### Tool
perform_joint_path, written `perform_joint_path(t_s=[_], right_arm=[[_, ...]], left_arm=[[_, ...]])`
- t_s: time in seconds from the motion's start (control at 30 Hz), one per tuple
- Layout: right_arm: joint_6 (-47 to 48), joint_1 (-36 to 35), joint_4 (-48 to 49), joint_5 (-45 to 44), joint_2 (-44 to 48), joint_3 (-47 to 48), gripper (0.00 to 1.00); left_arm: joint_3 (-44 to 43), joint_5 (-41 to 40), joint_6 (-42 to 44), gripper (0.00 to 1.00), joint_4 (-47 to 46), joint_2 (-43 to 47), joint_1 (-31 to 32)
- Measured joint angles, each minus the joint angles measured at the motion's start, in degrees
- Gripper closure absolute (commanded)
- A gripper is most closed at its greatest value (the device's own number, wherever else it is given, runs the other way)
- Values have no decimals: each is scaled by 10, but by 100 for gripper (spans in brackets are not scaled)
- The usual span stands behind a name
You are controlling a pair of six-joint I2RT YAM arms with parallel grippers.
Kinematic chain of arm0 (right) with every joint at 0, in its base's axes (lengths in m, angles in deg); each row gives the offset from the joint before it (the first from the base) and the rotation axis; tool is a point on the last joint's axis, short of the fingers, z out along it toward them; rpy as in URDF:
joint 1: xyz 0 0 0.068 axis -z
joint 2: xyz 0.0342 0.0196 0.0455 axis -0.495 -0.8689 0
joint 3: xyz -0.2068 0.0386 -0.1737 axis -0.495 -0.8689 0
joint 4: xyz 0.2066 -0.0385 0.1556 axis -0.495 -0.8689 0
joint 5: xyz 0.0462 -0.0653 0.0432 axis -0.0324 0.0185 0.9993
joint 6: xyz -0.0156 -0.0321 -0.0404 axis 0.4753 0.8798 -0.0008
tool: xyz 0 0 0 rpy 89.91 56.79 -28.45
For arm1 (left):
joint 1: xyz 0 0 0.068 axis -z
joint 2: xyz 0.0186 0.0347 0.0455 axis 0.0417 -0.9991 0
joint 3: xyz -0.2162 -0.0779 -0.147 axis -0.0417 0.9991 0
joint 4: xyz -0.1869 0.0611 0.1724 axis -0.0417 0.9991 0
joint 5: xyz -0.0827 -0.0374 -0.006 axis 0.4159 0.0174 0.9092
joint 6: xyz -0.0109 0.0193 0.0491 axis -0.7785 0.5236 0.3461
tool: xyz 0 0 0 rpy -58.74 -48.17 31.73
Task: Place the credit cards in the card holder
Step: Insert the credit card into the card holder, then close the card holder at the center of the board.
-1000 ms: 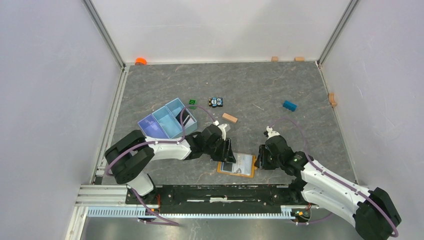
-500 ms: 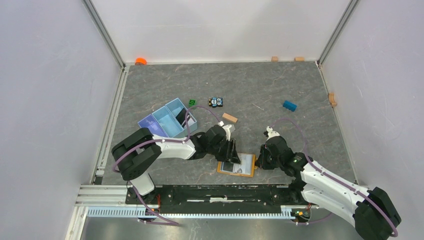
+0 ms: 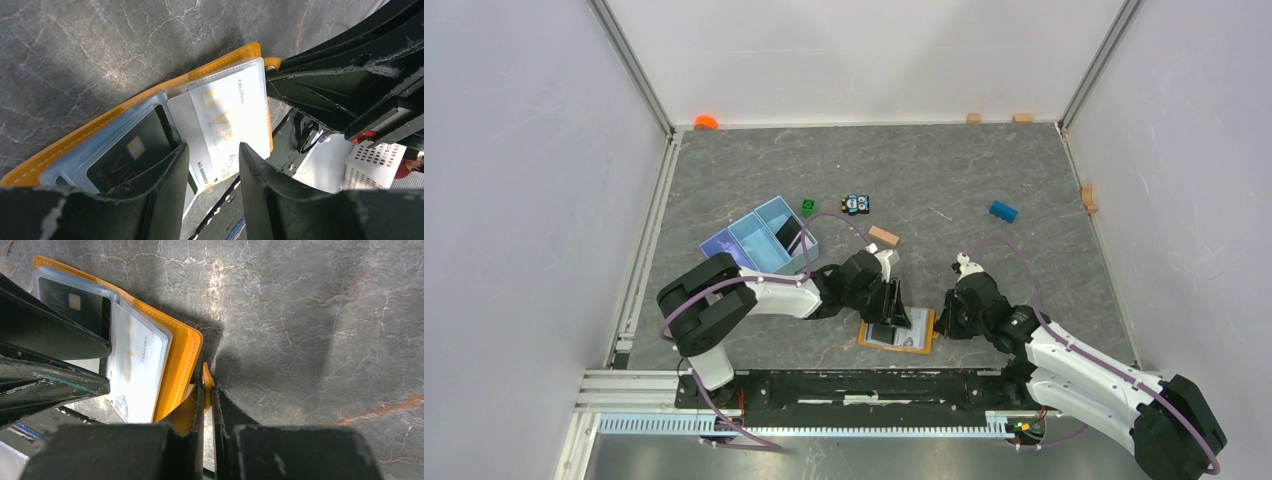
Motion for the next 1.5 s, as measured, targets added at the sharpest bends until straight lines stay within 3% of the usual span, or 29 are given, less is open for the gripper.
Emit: perform_joint_path(t_s=[0.4, 0.57, 0.87, 1.07, 1.3, 1.5], right_arm=[[0, 0, -7, -6, 7, 0, 100], [6, 0, -52, -39, 12, 24, 100], [67, 0, -115, -90, -5, 152, 100], [107, -2, -73, -24, -40, 168, 100], [102, -80, 5, 36, -77, 159, 99], [82, -148, 42, 16, -99, 159, 100]], left_arm=[[-7, 12, -13, 51, -26, -18, 7], [-10, 11, -14, 41, -28, -14, 9], [8, -7, -10, 24, 14, 101, -28], [67, -23, 3, 21, 62, 189, -91], [118, -32, 11, 20, 121, 249, -138], [152, -33, 11, 20, 154, 289, -149]])
